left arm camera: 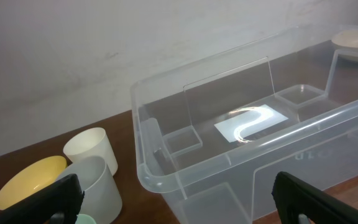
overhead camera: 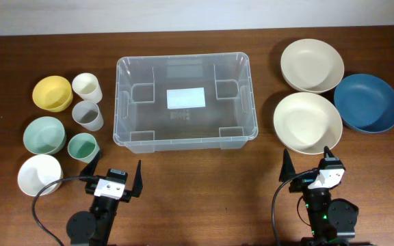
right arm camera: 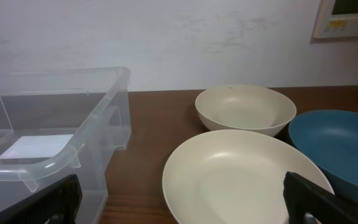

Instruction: Pack container

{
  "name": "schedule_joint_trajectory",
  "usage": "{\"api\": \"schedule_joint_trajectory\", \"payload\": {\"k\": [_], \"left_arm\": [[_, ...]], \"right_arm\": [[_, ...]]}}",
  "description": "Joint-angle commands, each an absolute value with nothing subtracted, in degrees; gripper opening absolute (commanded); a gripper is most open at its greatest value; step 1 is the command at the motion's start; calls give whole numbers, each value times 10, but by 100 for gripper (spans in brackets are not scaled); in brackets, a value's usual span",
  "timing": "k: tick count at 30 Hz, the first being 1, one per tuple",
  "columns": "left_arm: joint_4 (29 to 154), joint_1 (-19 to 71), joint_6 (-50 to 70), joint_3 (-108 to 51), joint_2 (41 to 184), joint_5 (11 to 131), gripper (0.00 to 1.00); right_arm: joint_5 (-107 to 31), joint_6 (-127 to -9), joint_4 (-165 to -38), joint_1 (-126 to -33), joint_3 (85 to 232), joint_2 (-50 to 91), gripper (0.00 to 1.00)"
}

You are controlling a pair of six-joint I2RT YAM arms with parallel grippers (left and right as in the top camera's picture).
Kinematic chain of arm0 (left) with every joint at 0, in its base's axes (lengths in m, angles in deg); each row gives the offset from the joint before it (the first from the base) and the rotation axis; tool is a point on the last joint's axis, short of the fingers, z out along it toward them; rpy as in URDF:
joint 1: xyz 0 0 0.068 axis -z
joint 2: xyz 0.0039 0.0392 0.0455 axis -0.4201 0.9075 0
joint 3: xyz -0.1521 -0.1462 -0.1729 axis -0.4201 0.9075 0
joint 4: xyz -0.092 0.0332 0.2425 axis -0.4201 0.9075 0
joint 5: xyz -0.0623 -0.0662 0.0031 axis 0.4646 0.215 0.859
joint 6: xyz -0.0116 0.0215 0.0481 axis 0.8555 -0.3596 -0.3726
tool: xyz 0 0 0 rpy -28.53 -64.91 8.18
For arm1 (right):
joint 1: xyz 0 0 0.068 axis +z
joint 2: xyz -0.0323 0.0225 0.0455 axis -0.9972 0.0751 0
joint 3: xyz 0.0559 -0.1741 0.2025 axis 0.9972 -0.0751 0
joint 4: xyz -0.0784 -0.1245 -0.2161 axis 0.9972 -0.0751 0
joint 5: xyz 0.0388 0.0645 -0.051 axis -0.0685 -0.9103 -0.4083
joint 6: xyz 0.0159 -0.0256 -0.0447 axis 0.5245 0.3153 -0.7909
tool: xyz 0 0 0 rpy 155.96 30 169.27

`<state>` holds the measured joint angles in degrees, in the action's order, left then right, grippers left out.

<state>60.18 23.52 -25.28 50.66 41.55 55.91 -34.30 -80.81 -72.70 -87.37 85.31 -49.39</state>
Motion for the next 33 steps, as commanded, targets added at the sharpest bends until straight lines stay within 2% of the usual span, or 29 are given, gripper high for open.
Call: {"api": "schedule_joint_trajectory", "payload": {"k": [1,5,7,16,21,24,28,33], "left_arm": [[605,232,-260,508,413,557,99],[605,232,-260,508,413,557,99],[605,232,-260,508,413,557,100],[605,232,-260,508,413,557,99],[605,232,-260,508,413,557,99],[605,232,-260,508,413,557,99],[605,232,-260,508,413,557,99],[605,232,-260,508,413,557,99]], "right_arm": [[-350,-799,-730,-868,850,-499,99],[-398,-637,-726,-868,850,-497,99],[-401,-605,-726,-868,850,-497,99],[-407,-603,-718,-868,850,-497,99],[-497,-604,-713,-868,858,-497,99],[-494,-637,-715,-868,903,-496,99],[-376,-725,-823,-868,1040,-462,99],[-248,-700,-1017,-868,1237,-330,99]]}}
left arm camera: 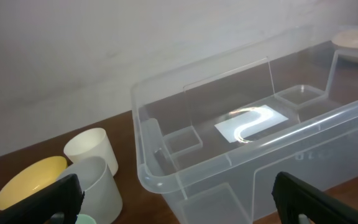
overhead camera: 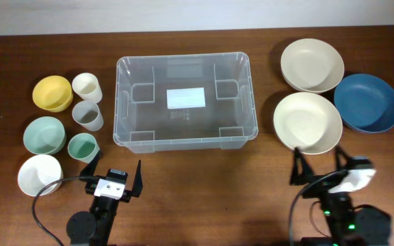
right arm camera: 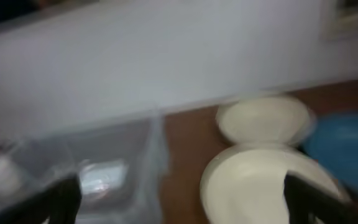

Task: Pack container
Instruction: 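Move the right gripper to the large cream plate and grasp its rim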

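Observation:
The clear plastic container [overhead camera: 183, 102] stands mid-table, with only a white label on its floor. My left gripper [overhead camera: 115, 172] is open near the front edge, facing the container [left arm camera: 241, 143]; nothing is between its fingers [left arm camera: 55, 199]. My right gripper [overhead camera: 318, 166] is open just in front of the nearer cream bowl [overhead camera: 307, 123]. The right wrist view is blurred. It shows that bowl [right arm camera: 272, 186] ahead, the container [right arm camera: 73, 174] to the left, and the right gripper [right arm camera: 182, 205] holding nothing.
On the left are a yellow bowl [overhead camera: 52, 93], white cup [overhead camera: 87, 87], grey cup [overhead camera: 87, 115], green bowl [overhead camera: 44, 135], green cup [overhead camera: 83, 147] and white bowl [overhead camera: 40, 175]. On the right, a second cream bowl [overhead camera: 312, 65] and a blue bowl [overhead camera: 366, 102].
My right gripper has shifted to the right and its wrist view is now blurred, looking from higher up with more of the container in it. The left gripper has not moved.

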{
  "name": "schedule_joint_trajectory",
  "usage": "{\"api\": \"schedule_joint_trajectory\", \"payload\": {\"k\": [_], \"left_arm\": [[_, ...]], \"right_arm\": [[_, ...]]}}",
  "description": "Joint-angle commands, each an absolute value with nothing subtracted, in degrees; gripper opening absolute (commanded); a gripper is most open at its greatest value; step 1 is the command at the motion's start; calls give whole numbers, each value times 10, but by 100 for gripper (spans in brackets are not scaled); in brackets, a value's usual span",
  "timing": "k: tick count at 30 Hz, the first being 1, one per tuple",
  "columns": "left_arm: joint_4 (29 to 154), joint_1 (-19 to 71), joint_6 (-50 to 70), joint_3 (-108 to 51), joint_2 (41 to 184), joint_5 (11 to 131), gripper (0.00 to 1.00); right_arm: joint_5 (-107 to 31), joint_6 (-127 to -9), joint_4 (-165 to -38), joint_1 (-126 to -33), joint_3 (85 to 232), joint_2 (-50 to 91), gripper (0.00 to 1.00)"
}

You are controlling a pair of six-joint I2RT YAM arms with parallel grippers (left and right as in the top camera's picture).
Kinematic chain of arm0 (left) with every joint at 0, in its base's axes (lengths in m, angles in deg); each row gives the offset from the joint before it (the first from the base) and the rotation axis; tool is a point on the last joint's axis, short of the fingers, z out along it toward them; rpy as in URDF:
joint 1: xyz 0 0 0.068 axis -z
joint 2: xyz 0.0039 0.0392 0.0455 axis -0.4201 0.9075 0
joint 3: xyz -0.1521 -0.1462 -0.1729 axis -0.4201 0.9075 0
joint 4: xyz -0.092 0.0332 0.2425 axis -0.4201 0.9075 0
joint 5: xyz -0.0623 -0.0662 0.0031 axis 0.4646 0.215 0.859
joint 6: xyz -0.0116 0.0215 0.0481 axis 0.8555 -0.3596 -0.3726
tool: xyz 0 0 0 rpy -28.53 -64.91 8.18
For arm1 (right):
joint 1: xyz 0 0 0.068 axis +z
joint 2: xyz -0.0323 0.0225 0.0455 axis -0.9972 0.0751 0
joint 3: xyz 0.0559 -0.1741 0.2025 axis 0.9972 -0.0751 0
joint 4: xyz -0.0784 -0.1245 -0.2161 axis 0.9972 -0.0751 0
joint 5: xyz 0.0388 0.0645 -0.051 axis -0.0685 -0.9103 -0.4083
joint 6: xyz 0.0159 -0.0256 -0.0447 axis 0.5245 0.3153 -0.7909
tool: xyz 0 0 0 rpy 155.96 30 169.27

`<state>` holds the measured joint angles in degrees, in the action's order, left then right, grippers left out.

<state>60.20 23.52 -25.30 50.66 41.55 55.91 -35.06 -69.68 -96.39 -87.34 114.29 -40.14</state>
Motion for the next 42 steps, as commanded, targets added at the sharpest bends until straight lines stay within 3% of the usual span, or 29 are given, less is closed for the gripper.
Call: {"api": "schedule_joint_trajectory", "payload": {"k": [1,6,10,19,27,42], "left_arm": [[605,232,-260,508,413,557,99],[605,232,-260,508,413,557,99],[605,232,-260,508,413,557,99],[605,232,-260,508,413,557,99],[605,232,-260,508,413,557,100],[605,232,-260,508,413,557,99]], "right_arm": [[-226,-673,-1079,-868,1302,-275,99],[-222,-736,-1327,-868,1518,-52,99],[-273,-735,-1396,-868,1549,56,99],[-270,-522,-1394,-971,1549,230,99],[-373,-513,-1365,-1071,1538,330,99],[-372,-481,-1275,-1075,1503,444,100]]}}
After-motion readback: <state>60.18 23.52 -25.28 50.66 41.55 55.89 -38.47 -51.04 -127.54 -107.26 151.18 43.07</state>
